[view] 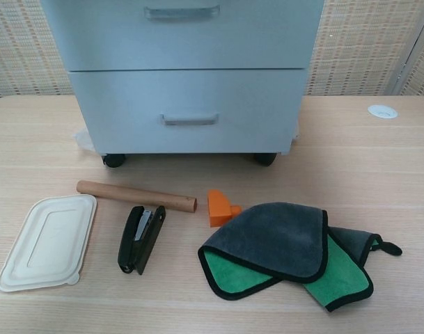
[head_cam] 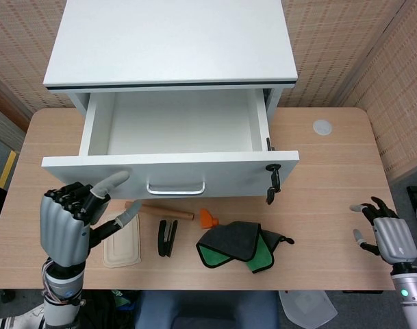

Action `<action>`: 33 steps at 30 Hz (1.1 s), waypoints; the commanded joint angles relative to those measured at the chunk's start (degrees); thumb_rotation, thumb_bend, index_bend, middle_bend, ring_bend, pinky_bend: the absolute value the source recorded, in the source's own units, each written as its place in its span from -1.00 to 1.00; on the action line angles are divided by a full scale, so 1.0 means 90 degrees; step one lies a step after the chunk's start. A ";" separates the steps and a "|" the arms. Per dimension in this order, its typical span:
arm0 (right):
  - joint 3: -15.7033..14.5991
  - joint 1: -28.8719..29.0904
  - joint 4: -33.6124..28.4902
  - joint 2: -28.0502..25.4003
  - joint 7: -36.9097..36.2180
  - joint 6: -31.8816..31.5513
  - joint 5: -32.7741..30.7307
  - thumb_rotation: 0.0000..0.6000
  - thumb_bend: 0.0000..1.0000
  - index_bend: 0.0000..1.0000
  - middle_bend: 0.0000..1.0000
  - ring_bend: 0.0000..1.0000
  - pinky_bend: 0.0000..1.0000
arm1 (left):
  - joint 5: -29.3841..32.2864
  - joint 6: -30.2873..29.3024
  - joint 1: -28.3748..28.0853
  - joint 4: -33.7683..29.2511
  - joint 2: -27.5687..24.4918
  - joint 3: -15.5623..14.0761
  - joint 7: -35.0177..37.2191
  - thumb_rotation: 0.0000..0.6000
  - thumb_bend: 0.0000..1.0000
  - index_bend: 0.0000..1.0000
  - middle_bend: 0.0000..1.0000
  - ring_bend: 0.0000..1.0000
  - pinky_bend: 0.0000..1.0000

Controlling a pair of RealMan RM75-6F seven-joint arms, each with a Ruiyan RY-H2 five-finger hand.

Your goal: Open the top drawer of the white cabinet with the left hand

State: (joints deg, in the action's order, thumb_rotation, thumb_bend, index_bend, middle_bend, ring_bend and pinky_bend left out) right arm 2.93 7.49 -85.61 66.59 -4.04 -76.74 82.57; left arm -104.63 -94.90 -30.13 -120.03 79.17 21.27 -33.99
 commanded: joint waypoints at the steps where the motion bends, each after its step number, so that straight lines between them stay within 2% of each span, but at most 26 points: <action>1: 0.0004 0.0009 -0.0009 0.0006 0.0013 0.0010 -0.0003 1.00 -0.32 -0.45 -0.46 -0.66 -0.51 | -0.0007 -0.0246 0.0207 0.0033 -0.0194 0.0048 0.0266 1.00 -0.73 -0.18 1.00 0.85 1.00; 9: 0.0018 0.0021 -0.0115 -0.0003 0.0131 -0.0015 0.0002 1.00 -0.32 -0.44 -0.46 -0.66 -0.51 | 0.0162 -0.0841 0.0708 0.0167 -0.0671 0.0241 0.0872 1.00 -0.21 0.12 0.94 0.79 1.00; 12: 0.0024 0.0024 -0.0164 -0.0007 0.0184 -0.0016 -0.0012 1.00 -0.32 -0.45 -0.46 -0.66 -0.51 | 0.0245 -0.1029 0.0894 0.0214 -0.0840 0.0281 0.1099 1.00 -0.11 0.22 0.93 0.78 1.00; 18: 0.0031 0.0023 -0.0245 -0.0031 0.0278 -0.0019 -0.0043 1.00 -0.32 -0.45 -0.46 -0.66 -0.51 | 0.0518 -0.1336 0.1246 0.0457 -0.1086 0.0296 0.1538 1.00 -0.04 0.32 0.93 0.77 1.00; 26: 0.0041 0.0038 -0.0334 -0.0048 0.0370 0.0000 -0.0074 1.00 -0.32 -0.44 -0.46 -0.66 -0.51 | 0.1583 -0.1407 0.1636 0.1127 -0.1205 0.0323 0.1986 1.00 -0.04 0.39 0.86 0.68 0.99; 33: 0.0067 0.0015 -0.0350 -0.0084 0.0363 -0.0041 -0.0116 1.00 -0.32 -0.44 -0.46 -0.66 -0.51 | 0.2500 -0.0824 0.1939 0.1769 -0.1321 -0.0059 0.2118 1.00 -0.04 0.37 0.72 0.49 0.84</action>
State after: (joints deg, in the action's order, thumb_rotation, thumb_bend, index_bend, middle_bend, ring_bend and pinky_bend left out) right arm 3.52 7.63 -88.77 65.83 -0.77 -77.09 81.52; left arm -83.86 -103.92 -13.69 -105.28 67.80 21.94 -15.51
